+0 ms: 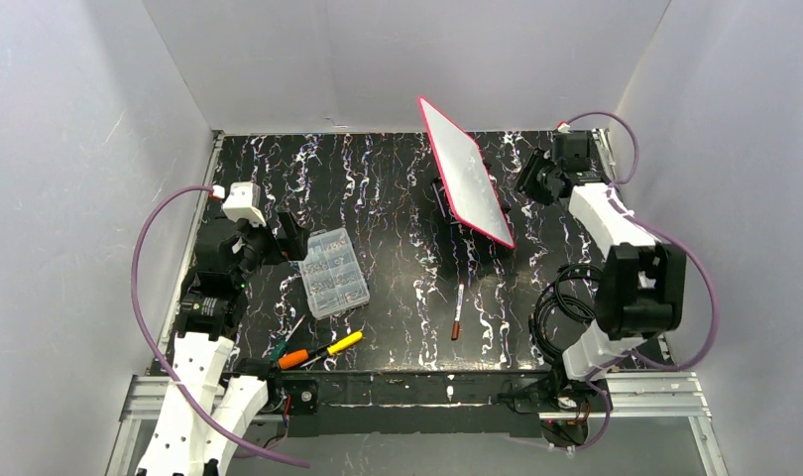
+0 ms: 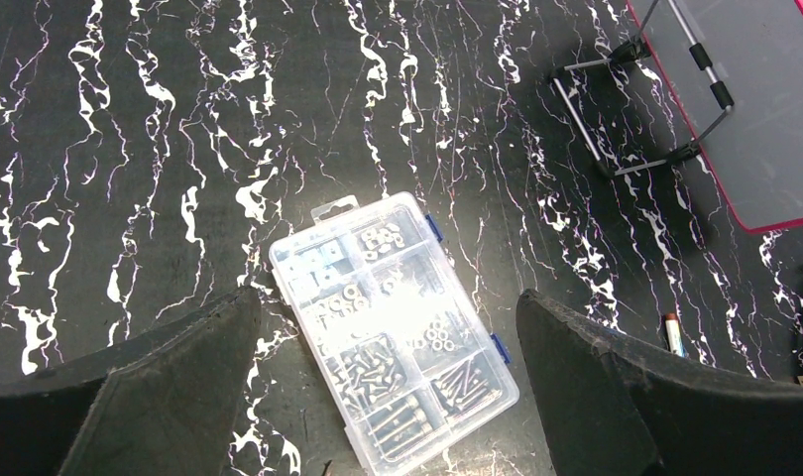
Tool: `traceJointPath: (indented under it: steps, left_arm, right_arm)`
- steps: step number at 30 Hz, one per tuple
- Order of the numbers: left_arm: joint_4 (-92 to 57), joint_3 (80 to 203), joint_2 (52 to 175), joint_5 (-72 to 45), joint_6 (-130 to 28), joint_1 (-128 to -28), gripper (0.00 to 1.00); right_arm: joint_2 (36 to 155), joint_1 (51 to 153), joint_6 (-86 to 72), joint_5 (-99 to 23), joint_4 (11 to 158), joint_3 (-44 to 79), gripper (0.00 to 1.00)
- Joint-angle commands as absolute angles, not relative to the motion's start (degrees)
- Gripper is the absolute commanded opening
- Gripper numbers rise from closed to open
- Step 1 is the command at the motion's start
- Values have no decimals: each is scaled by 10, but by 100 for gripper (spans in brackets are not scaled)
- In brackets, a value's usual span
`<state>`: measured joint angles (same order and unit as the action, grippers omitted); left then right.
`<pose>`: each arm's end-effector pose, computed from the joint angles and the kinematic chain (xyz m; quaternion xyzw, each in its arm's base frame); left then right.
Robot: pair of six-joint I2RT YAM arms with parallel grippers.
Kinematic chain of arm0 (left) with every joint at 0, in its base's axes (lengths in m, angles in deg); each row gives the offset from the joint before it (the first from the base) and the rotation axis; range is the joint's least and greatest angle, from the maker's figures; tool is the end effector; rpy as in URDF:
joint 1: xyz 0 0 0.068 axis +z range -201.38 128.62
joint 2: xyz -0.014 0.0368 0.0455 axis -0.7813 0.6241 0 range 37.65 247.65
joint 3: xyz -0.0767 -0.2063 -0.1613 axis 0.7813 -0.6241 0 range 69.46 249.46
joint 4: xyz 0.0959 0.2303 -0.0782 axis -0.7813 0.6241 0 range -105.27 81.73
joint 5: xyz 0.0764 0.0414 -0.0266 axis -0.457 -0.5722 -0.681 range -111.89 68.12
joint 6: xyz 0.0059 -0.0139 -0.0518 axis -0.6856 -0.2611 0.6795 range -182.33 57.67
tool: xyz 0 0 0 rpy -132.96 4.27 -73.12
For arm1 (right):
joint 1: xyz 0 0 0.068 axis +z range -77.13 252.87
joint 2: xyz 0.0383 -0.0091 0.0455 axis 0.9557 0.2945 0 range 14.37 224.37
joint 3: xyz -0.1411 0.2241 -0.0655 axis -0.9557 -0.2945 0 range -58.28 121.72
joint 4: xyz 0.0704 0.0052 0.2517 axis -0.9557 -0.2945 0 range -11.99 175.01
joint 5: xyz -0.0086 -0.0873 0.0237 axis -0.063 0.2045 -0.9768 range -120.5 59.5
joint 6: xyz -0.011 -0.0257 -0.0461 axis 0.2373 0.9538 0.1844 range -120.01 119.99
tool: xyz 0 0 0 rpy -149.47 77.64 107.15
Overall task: Write a sentence on the whiteboard
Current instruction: Adjust the whiteboard at the center of the board.
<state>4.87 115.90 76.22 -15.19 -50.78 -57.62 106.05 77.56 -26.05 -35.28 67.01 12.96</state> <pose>0.1535 -0.0209 0.3478 0.0005 0.7782 -0.1417 0.6118 0.3625 0.0326 0.2800 0.1489 0.8875 0.1513 0.4091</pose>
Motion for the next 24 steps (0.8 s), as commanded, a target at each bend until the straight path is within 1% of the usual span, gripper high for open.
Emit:
traceJointPath:
  steps: [1,8,14,21,24]
  left_arm:
    - [47,1157,759,-143,-515,-580,99]
    - [48,1158,763,-143,-515,-581,99]
    - [49,1159,765,-143,-515,-582,99]
    - [49,1159,765,-144,-516,-585,99]
    - [50,1160,765,-145,-517,-585,99]
  right_arm:
    - [1110,769,-289,-381,759,138,52]
    - [1213,759,-297,-358,779,181,46]
    - [1271,756,-298,-353,783,195,42]
    - [1299,756,-285,-375,782,192,38]
    - [1293,756,-271,-380,773,182,36]
